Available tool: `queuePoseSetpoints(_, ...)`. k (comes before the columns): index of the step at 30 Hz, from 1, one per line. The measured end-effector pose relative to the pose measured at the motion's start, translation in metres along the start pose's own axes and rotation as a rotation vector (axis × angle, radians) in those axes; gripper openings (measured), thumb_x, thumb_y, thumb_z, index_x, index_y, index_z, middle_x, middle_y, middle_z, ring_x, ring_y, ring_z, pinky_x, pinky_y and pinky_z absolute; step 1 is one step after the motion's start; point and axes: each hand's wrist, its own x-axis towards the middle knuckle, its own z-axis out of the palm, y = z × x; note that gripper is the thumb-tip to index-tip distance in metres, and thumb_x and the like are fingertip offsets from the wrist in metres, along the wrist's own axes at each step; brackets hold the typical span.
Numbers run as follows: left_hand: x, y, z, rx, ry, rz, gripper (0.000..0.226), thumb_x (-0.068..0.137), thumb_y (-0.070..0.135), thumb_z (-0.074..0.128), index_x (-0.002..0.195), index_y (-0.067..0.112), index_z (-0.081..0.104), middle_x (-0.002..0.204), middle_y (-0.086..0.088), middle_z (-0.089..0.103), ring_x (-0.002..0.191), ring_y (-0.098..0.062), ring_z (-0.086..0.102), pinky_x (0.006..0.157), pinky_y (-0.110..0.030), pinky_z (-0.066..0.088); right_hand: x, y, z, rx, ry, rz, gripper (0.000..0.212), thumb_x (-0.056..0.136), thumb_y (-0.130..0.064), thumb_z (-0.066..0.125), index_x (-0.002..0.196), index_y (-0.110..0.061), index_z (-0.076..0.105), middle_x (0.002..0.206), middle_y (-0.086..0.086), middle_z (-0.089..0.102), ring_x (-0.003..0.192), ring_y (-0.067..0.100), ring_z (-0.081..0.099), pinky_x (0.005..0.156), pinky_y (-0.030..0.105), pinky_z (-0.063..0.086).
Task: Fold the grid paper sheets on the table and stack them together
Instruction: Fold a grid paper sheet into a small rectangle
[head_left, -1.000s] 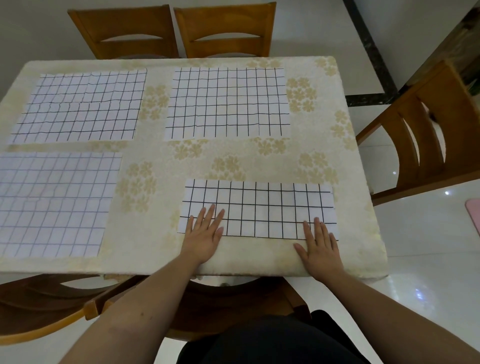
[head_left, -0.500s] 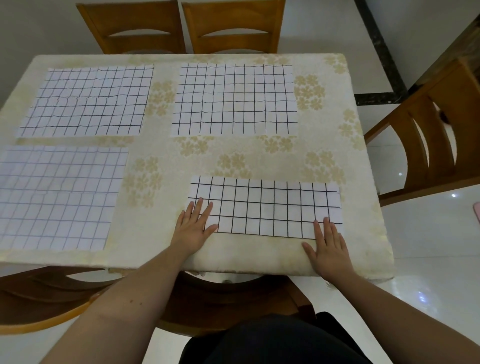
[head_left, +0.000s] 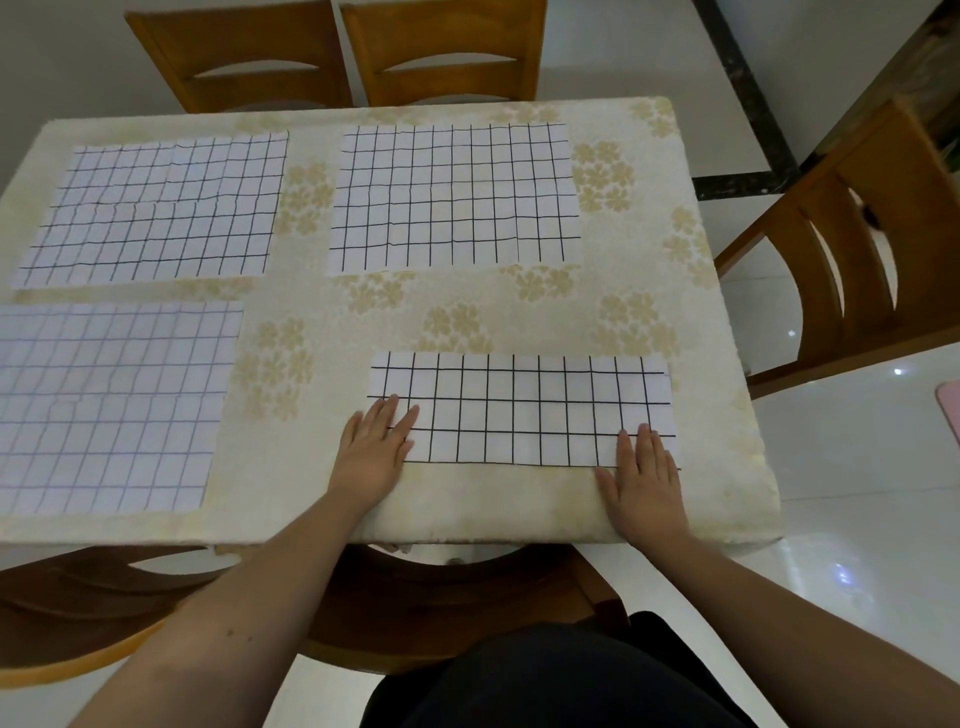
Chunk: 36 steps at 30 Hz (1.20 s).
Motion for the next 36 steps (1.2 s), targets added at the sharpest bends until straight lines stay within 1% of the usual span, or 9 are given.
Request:
queuePoseSetpoints(3, 0.004, 0.022, -0.003, -0.053, 0.141, 0.046, 0.055, 0.101, 0.039, 0.017, 0.151, 0.019, 0.031, 0.156, -0.003, 0.031, 0.145, -0.022, 0.024, 0.118, -0.041, 0.018, 0.004, -0.020, -0.003, 0.055, 0.104, -0.080, 0.072, 0.097, -0.054, 0.017, 0.151, -0.009, 0.026, 0.158, 0.016, 0.020, 0.147, 0.028, 0.015, 0.119, 0.041, 0.013)
queuePoseSetpoints(5, 0.007, 0.048, 0.000, -0.109, 0.137, 0.147, 0.053, 0.102, 0.035, 0.024, 0.150, 0.014, 0.031, 0.155, -0.005, 0.033, 0.144, -0.023, 0.027, 0.115, -0.045, 0.028, 0.008, -0.039, -0.003, 0.076, 0.081, -0.174, 0.071, 0.097, -0.056, 0.014, 0.153, -0.012, 0.021, 0.160, 0.012, 0.015, 0.148, 0.024, 0.011, 0.119, 0.037, 0.009)
queuePoseSetpoints(7, 0.007, 0.079, 0.007, -0.110, 0.092, 0.235, 0.055, 0.102, 0.037, 0.023, 0.153, 0.015, 0.023, 0.159, -0.005, 0.024, 0.147, -0.022, 0.020, 0.118, -0.044, 0.022, 0.013, -0.058, -0.001, 0.079, 0.047, -0.238, 0.077, 0.095, -0.061, 0.003, 0.154, -0.013, 0.017, 0.160, 0.011, 0.011, 0.148, 0.022, 0.007, 0.119, 0.036, 0.006)
queuePoseSetpoints(9, 0.006, 0.106, 0.013, -0.096, 0.028, 0.240, 0.059, 0.102, 0.045, 0.015, 0.155, 0.019, 0.008, 0.162, -0.002, 0.005, 0.149, -0.019, 0.005, 0.120, -0.039, 0.007, 0.017, -0.074, 0.004, 0.058, 0.009, -0.258, 0.085, 0.088, -0.067, -0.008, 0.154, -0.016, 0.008, 0.161, 0.008, 0.001, 0.148, 0.019, -0.002, 0.118, 0.034, 0.000)
queuePoseSetpoints(13, 0.008, 0.122, 0.023, -0.072, -0.059, 0.157, 0.071, 0.090, 0.058, -0.010, 0.153, 0.025, -0.009, 0.159, 0.004, -0.018, 0.147, -0.015, -0.016, 0.119, -0.038, -0.008, 0.023, -0.085, 0.016, 0.031, -0.057, -0.189, 0.082, 0.085, -0.070, -0.005, 0.149, -0.021, -0.016, 0.155, 0.001, -0.025, 0.143, 0.014, -0.023, 0.116, 0.035, -0.012)
queuePoseSetpoints(17, 0.009, 0.120, 0.025, -0.063, -0.071, 0.158, 0.069, 0.089, 0.060, -0.013, 0.151, 0.030, -0.015, 0.158, 0.007, -0.022, 0.146, -0.013, -0.020, 0.119, -0.037, -0.010, 0.024, -0.083, 0.020, 0.007, -0.068, -0.173, 0.076, 0.091, -0.067, 0.004, 0.149, -0.023, -0.020, 0.155, 0.000, -0.029, 0.144, 0.016, -0.024, 0.117, 0.037, -0.013)
queuePoseSetpoints(25, 0.009, 0.118, 0.022, -0.083, -0.072, 0.129, 0.061, 0.093, 0.050, -0.008, 0.152, 0.035, -0.013, 0.156, 0.011, -0.026, 0.145, -0.013, -0.024, 0.119, -0.038, -0.013, 0.024, -0.063, 0.013, 0.046, -0.061, -0.148, 0.067, 0.086, -0.060, -0.011, 0.146, -0.033, -0.024, 0.155, -0.006, -0.027, 0.142, 0.012, -0.026, 0.117, 0.035, -0.012)
queuePoseSetpoints(29, 0.007, 0.117, 0.022, -0.098, -0.057, 0.067, 0.054, 0.099, 0.050, 0.003, 0.149, 0.043, -0.014, 0.155, 0.013, -0.029, 0.143, -0.011, -0.028, 0.115, -0.039, -0.020, 0.023, -0.037, 0.011, 0.047, -0.031, -0.110, 0.069, 0.087, -0.060, -0.012, 0.149, -0.030, -0.018, 0.158, -0.004, -0.022, 0.144, 0.012, -0.023, 0.118, 0.035, -0.011)
queuePoseSetpoints(36, 0.003, 0.073, 0.020, -0.097, -0.032, -0.054, 0.059, 0.095, 0.064, 0.006, 0.149, 0.046, -0.011, 0.156, 0.014, -0.024, 0.145, -0.010, -0.023, 0.117, -0.036, -0.016, 0.020, 0.001, 0.009, 0.058, 0.041, -0.027, 0.069, 0.092, -0.058, -0.003, 0.153, -0.027, -0.003, 0.160, -0.001, -0.008, 0.146, 0.014, -0.011, 0.120, 0.037, -0.001)
